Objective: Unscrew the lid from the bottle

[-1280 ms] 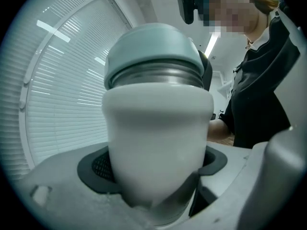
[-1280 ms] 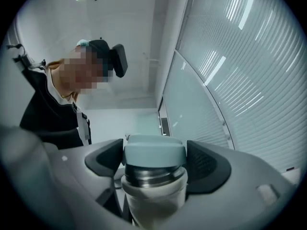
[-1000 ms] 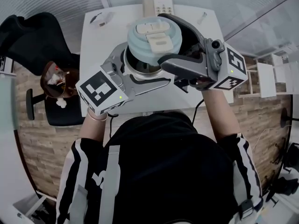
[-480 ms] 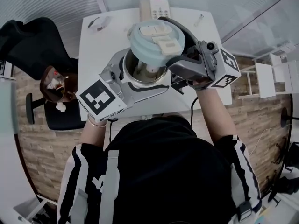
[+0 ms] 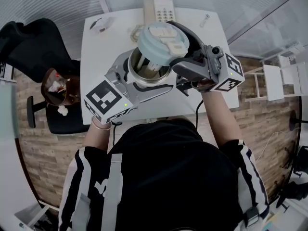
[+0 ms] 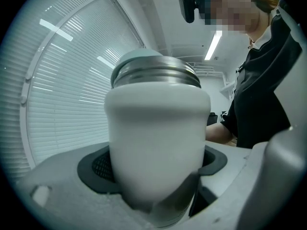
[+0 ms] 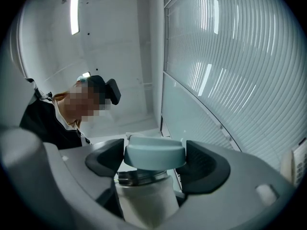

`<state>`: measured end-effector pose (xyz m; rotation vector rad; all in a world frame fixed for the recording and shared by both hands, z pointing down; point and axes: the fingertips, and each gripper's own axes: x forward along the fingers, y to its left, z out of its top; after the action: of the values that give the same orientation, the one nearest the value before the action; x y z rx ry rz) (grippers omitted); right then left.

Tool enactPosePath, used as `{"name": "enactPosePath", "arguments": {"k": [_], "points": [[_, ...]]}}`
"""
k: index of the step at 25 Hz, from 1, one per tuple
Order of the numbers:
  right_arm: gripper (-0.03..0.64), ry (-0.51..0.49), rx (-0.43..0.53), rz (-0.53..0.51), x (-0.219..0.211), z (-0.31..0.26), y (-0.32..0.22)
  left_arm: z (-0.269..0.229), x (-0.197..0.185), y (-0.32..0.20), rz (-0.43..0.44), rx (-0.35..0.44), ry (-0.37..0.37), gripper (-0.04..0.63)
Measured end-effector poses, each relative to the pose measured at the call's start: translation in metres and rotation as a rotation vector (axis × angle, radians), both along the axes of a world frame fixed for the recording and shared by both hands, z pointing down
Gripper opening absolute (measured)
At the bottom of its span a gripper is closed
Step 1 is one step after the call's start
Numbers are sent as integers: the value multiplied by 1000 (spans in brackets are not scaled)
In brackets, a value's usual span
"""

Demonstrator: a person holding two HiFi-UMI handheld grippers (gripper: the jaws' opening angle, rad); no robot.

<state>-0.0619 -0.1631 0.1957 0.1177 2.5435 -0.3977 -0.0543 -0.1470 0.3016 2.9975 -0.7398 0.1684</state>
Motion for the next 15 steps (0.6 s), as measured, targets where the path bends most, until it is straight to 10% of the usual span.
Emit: {"name": "enactPosePath", "arguments": {"k": [15], "points": [[367, 145, 49, 210, -8, 23, -19, 22, -23, -23, -81, -19, -22, 446]]}}
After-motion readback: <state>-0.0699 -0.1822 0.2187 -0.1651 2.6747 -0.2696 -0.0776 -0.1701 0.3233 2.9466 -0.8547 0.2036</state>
